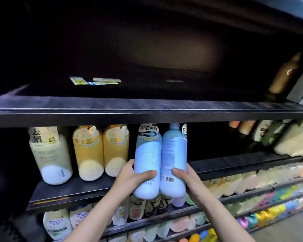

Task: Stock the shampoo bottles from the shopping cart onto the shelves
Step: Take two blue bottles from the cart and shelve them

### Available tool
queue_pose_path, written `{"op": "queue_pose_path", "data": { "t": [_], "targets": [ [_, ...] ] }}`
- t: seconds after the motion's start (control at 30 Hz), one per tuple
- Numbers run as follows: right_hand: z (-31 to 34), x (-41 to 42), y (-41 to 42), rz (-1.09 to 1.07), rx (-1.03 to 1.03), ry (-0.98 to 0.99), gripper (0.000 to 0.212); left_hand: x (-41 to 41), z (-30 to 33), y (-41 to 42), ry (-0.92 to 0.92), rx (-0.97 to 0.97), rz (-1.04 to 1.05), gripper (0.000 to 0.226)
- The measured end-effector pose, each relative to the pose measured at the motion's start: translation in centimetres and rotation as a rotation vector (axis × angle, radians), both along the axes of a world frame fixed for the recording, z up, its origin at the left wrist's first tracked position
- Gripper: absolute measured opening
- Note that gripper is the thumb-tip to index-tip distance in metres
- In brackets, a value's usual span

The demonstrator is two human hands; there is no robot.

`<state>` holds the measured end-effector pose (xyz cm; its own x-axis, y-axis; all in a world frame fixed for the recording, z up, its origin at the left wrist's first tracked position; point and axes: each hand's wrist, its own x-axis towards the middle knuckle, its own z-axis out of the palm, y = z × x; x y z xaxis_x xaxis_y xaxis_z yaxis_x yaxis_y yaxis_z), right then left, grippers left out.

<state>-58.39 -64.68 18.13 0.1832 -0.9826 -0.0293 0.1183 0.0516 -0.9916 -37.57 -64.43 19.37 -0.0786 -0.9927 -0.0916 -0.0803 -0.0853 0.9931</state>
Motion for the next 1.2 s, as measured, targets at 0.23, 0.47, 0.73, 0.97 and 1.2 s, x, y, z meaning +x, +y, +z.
{"op": "queue_pose_path", "data": {
  "t": [0.23, 0.47, 0.73, 0.97, 1.2],
  "targets": [
    [-0.7, -1.7, -5.2, 0.072, -0.027, 0.069, 0.073, -2.0, -0.6, -2.3, -0.083, -0.016, 0.165, 0.046],
    [-2.9, -2.4, -8.3, 0.081, -0.007, 0.096, 0.086, -3.2, -2.3, -4.2, -0.186, -0.033, 0.300, 0.051],
    [-3.6, -3.3, -10.4, 0.196, 0.002, 0.218, 0.087, -3.9, -3.4, -4.8, -0.300, -0.050, 0.345, 0.055],
    [-4.1, -3.0, -9.1, 0.058, -0.123, 0.337, 0.087, -5.1, -5.7, -4.1, -0.308, -0.165, 0.506, 0.067],
    [-4.4, -2.6, -10.1, -0.010, -0.247, 0.485, 0.072, -6.3, -6.5, -5.1, -0.318, -0.182, 0.619, 0.045]
  ]
}}
